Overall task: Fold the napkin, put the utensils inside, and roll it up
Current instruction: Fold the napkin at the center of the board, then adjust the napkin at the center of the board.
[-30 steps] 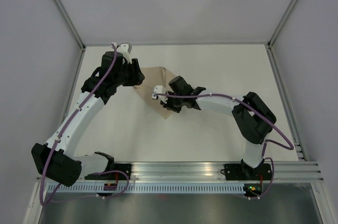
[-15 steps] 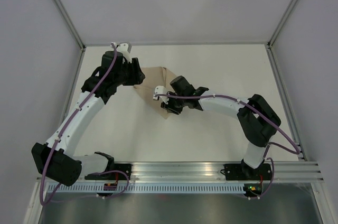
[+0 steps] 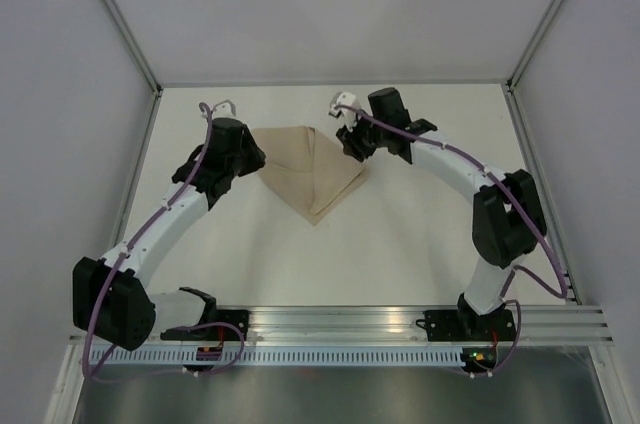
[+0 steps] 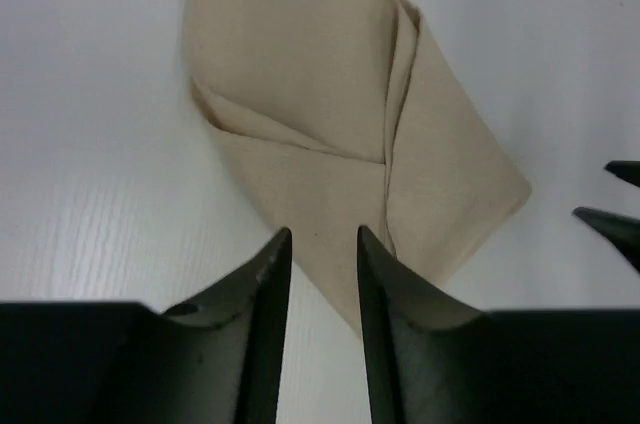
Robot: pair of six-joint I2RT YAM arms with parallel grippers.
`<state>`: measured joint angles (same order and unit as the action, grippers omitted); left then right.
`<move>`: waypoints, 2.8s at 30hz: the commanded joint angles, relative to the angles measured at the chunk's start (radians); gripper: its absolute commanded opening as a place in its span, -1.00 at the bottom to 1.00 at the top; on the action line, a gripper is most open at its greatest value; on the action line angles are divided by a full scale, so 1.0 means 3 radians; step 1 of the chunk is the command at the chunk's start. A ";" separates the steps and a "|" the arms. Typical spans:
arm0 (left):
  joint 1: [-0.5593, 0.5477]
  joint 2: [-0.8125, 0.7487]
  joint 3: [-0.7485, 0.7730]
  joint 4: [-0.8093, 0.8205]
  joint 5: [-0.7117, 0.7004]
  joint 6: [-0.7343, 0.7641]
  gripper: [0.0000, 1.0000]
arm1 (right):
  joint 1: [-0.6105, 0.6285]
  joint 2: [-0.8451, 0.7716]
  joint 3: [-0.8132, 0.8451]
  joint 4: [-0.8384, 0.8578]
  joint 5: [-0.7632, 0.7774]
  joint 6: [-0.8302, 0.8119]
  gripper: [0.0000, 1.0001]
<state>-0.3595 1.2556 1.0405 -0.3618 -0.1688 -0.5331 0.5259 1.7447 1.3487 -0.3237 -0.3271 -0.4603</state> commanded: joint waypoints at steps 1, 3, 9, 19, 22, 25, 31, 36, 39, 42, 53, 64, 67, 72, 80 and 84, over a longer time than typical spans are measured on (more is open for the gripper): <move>0.0007 0.0017 -0.0359 0.0137 -0.0383 -0.1228 -0.34 | -0.0275 0.0503 0.0494 -0.0112 0.0210 0.0311 -0.07; 0.0017 0.0104 -0.0517 0.0193 -0.0556 -0.1387 -0.42 | -0.0331 0.0809 0.0765 -0.0143 0.0323 0.0353 -0.16; 0.0165 0.0544 -0.0569 0.0245 -0.0608 -0.1659 -0.85 | -0.0377 0.1444 0.1343 -0.0199 0.0661 0.0501 -0.46; 0.0329 0.1413 -0.0293 0.0229 -0.0598 -0.1797 -0.95 | -0.0449 0.1783 0.1584 -0.0322 0.0860 0.0588 -0.70; 0.0355 0.1628 -0.0150 0.0224 -0.0593 -0.1767 -0.95 | -0.0454 0.1757 0.1497 -0.0322 0.0850 0.0578 -0.74; 0.0365 0.1792 -0.0002 0.0209 -0.0583 -0.1736 -0.95 | -0.0459 0.1696 0.1359 -0.0327 0.0835 0.0568 -0.78; 0.0370 0.2047 0.0244 0.0189 -0.0542 -0.1670 -0.95 | -0.0459 0.1573 0.1042 -0.0394 0.0661 0.0593 -0.84; 0.0375 0.2191 0.0453 0.0183 -0.0486 -0.1562 -0.95 | -0.0454 0.1323 0.0649 -0.0389 0.0508 0.0593 -0.86; 0.0375 0.2303 0.0601 0.0168 -0.0419 -0.1430 -0.95 | -0.0459 0.1154 0.0449 -0.0394 0.0365 0.0593 -0.88; 0.0375 0.2410 0.0765 0.0127 -0.0373 -0.1327 -0.95 | -0.0459 0.0980 0.0275 -0.0404 0.0242 0.0583 -0.89; 0.0385 0.2707 0.1286 -0.0011 -0.0199 -0.1031 -0.95 | -0.0367 0.0643 -0.0027 -0.0526 -0.0014 0.0517 -0.91; 0.0396 0.3040 0.1885 -0.0159 0.0026 -0.0821 -0.92 | -0.0127 0.0392 -0.0328 -0.0593 -0.0040 0.0425 -0.95; 0.0396 0.3111 0.1987 -0.0164 0.0066 -0.0765 -0.87 | -0.0096 0.0361 -0.0354 -0.0634 -0.0040 0.0399 -0.95; 0.0401 0.3203 0.2146 -0.0164 0.0133 -0.0723 -0.82 | -0.0076 0.0295 -0.0441 -0.0639 0.0016 0.0368 -0.95; 0.0436 0.3254 0.2412 -0.0169 0.0271 -0.0585 -0.66 | -0.0076 0.0203 -0.0502 -0.0660 0.0022 0.0333 -0.95; 0.0518 0.3081 0.2361 -0.0174 0.0251 -0.0555 -0.59 | -0.0081 0.0142 -0.0467 -0.0609 0.0180 0.0312 -0.95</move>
<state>-0.2302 2.2269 1.7241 -0.4133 -0.1181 -0.7502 0.5003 1.8442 1.2007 -0.5102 -0.3122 -0.3561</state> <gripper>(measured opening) 0.198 0.025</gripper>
